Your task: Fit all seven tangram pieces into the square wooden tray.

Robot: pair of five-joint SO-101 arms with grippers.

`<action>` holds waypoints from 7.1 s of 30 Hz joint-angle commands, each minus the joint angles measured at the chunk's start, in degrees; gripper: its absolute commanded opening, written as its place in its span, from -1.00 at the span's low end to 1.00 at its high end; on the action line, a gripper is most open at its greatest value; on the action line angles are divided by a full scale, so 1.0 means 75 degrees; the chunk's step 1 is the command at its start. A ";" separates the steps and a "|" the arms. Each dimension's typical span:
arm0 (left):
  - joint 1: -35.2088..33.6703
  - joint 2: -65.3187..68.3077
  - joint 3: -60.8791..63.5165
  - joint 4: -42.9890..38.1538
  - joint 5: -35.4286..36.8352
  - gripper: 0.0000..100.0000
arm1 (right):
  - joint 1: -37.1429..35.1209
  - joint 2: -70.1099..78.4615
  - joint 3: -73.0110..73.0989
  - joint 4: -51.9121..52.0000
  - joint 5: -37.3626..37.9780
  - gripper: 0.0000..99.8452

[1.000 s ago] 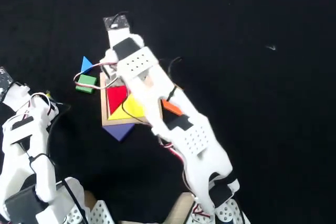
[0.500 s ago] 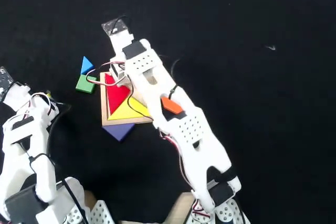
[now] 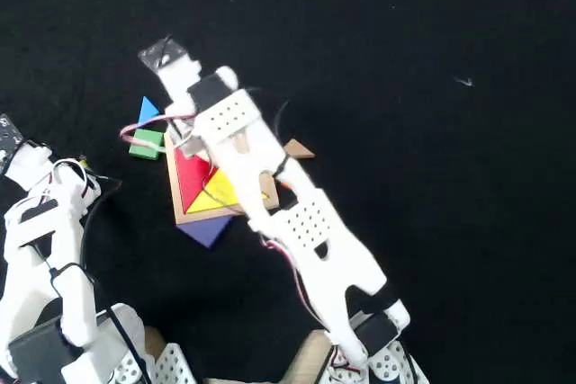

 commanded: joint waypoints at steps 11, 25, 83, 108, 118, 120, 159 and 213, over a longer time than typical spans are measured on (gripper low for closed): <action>0.0088 -0.0105 -0.0252 -0.0176 0.0023 -0.71 | 0.1770 -0.2397 0.0498 0.0727 0.0949 -0.98; 0.0299 -0.0105 -0.0217 -0.0176 0.0023 -0.71 | 0.3095 -0.8621 0.9594 -0.0856 0.4009 -0.98; 0.0381 -0.0105 -0.0240 -0.0176 0.0012 -0.71 | 0.1723 -0.7449 1.3251 -0.5333 0.6435 -0.54; 0.0440 -0.0105 -0.0240 -0.0176 -0.0246 -0.71 | 0.3177 -0.9055 1.4271 -0.4056 0.8170 -0.74; 0.0440 -0.0105 -0.0217 -0.0176 -0.0246 -0.71 | 0.2063 -0.9067 1.4130 -0.5017 0.7385 -0.49; 0.0428 -0.0105 -0.0217 -0.0176 -0.0246 -0.71 | 0.1946 -0.8692 1.3908 -0.5134 0.7385 -0.49; 0.0451 -0.0105 -0.0240 -0.0176 -0.0246 -0.71 | 0.4665 -0.9348 1.5068 -0.5111 0.6318 -0.79; 0.0463 -0.0105 -0.0193 -0.0176 -0.0246 -0.71 | 0.4149 -0.8316 1.4810 -0.4841 0.4396 -0.65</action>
